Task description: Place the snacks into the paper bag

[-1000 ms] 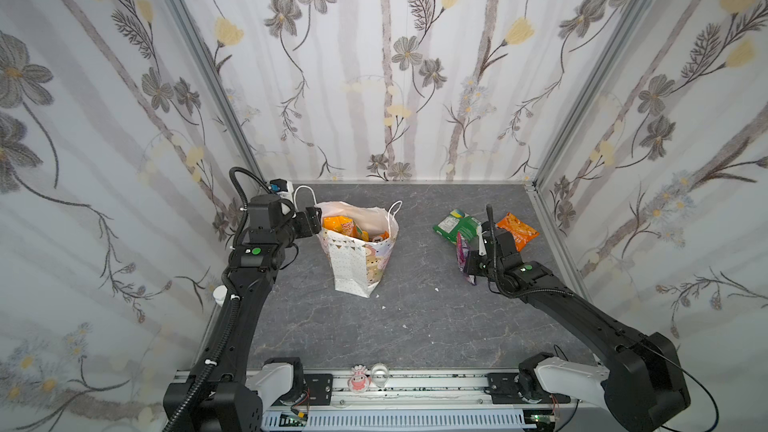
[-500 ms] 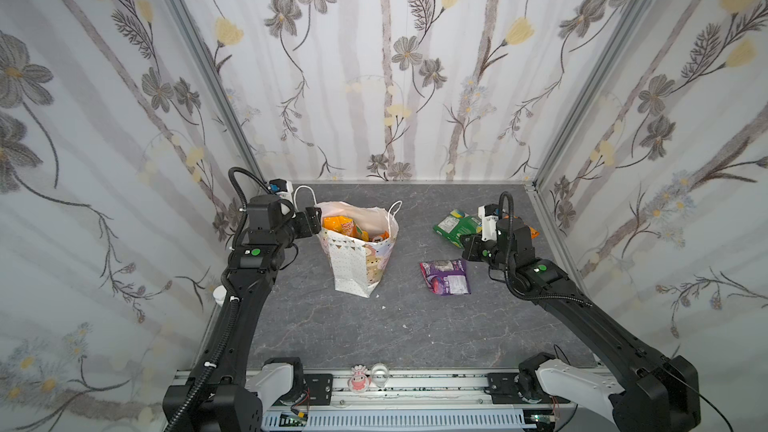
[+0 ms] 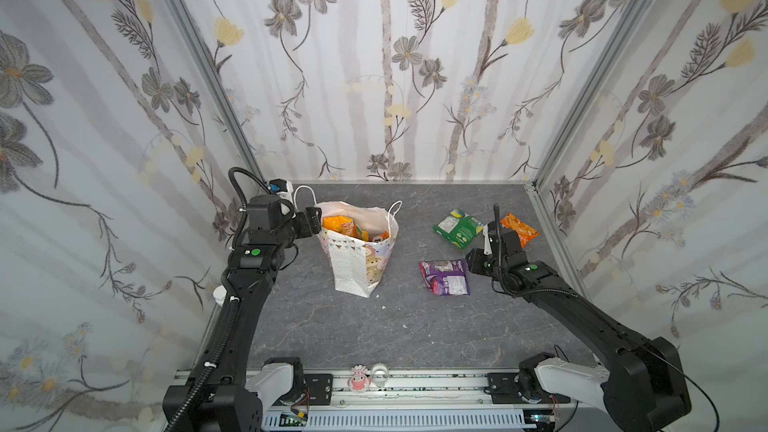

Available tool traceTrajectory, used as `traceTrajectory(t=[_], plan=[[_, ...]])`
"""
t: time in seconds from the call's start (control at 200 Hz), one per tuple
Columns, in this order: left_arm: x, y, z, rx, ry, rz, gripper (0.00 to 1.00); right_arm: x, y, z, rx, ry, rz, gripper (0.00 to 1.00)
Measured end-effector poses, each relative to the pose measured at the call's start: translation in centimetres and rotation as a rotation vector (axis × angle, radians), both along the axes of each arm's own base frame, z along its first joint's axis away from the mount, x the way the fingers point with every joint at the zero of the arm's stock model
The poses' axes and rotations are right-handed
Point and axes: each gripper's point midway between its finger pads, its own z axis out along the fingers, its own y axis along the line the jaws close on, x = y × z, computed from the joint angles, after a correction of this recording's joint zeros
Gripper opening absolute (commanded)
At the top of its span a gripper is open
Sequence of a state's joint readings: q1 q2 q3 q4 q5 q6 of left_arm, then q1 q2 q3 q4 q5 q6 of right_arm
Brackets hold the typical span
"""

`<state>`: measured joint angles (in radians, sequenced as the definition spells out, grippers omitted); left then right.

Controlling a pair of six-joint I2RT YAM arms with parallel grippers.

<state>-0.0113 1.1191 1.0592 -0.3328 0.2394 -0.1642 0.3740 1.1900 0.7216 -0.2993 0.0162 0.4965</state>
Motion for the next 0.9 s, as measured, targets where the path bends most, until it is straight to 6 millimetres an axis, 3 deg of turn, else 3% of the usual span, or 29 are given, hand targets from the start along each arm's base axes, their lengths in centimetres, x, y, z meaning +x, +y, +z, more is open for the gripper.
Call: traceTrajectory(t=[0.2,0.315,0.584,0.904], plan=[[0.0,0.0,0.0,0.000,0.000,0.000,0.78,-3.2,-0.4,-5.1,0.010,0.125,0.006,0.50],[0.0,0.0,-0.1,0.000,0.001,0.000,0.78,-4.2,-0.4,-6.6,0.026,0.146,0.014,0.53],[0.0,0.0,-0.1,0.000,0.001,0.000,0.78,-3.8,1.0,-7.8,0.110,0.131,0.055,0.52],[0.0,0.0,-0.1,0.000,0.001,-0.001,0.78,-2.4,1.2,-7.7,0.193,0.081,0.051,0.40]])
